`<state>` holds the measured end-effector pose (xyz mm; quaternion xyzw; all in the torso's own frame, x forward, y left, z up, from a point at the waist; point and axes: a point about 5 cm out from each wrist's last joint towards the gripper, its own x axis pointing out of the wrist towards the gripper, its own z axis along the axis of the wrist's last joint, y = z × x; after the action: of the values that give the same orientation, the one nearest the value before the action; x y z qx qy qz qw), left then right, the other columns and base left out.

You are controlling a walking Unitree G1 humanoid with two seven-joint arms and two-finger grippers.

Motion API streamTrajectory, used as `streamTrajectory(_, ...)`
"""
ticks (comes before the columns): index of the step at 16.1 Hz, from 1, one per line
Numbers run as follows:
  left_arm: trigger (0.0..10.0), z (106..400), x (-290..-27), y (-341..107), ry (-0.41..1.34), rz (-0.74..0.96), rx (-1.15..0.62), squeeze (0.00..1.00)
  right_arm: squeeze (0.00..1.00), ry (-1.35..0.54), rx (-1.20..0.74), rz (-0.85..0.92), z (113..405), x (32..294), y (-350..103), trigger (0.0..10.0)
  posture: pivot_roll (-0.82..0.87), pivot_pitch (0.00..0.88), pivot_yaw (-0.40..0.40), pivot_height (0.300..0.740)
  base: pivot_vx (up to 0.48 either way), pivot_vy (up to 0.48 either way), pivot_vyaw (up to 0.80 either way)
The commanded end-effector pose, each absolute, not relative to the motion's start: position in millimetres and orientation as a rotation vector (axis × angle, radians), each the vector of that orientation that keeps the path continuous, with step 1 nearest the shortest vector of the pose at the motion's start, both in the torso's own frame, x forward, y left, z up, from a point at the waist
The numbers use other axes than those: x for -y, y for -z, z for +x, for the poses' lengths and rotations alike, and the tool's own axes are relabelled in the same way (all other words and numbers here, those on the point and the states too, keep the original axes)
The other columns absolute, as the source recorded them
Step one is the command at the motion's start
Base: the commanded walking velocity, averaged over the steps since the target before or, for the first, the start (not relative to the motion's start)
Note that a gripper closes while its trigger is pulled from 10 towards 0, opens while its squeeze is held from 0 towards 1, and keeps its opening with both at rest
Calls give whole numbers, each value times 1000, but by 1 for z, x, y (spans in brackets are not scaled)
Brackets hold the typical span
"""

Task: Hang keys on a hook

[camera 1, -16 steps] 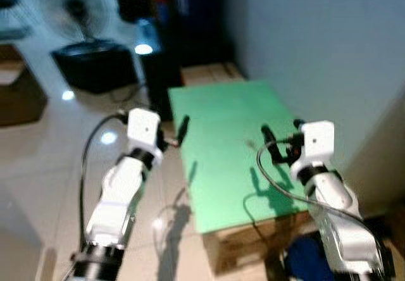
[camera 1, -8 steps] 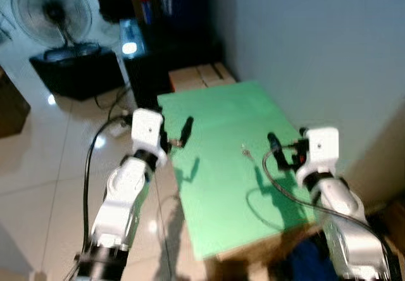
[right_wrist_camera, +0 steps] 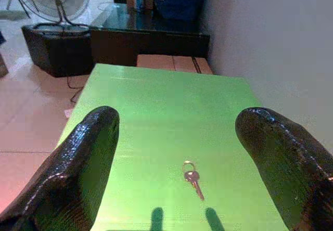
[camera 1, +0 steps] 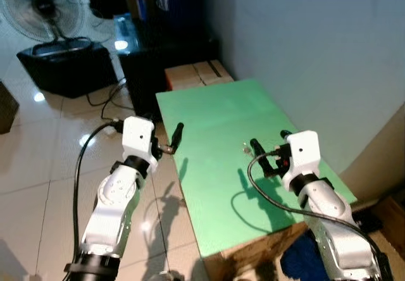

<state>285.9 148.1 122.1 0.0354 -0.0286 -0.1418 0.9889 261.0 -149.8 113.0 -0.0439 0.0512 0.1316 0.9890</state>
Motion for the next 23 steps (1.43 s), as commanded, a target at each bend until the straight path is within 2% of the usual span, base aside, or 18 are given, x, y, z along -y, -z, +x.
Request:
streamTrajectory(1,10000,287,-145,-127,286,84,74,0,0,-221,-117,-108,261,159,-110,10000,-82,0,27,740,0,-431,0)
streamTrajectory(8,10000,289,-145,-128,266,117,79,0,0,-211,-100,-109,265,159,-115,10000,-89,0,30,740,0,-407,0)
streamTrajectory(16,10000,296,-141,-134,299,101,109,0,0,-167,-92,-116,267,163,-116,10000,-100,0,50,740,0,0,0)
streamTrajectory(23,10000,300,-139,-135,310,99,113,0,0,-133,-98,-120,268,170,-116,10000,-112,0,61,740,340,0,-255)
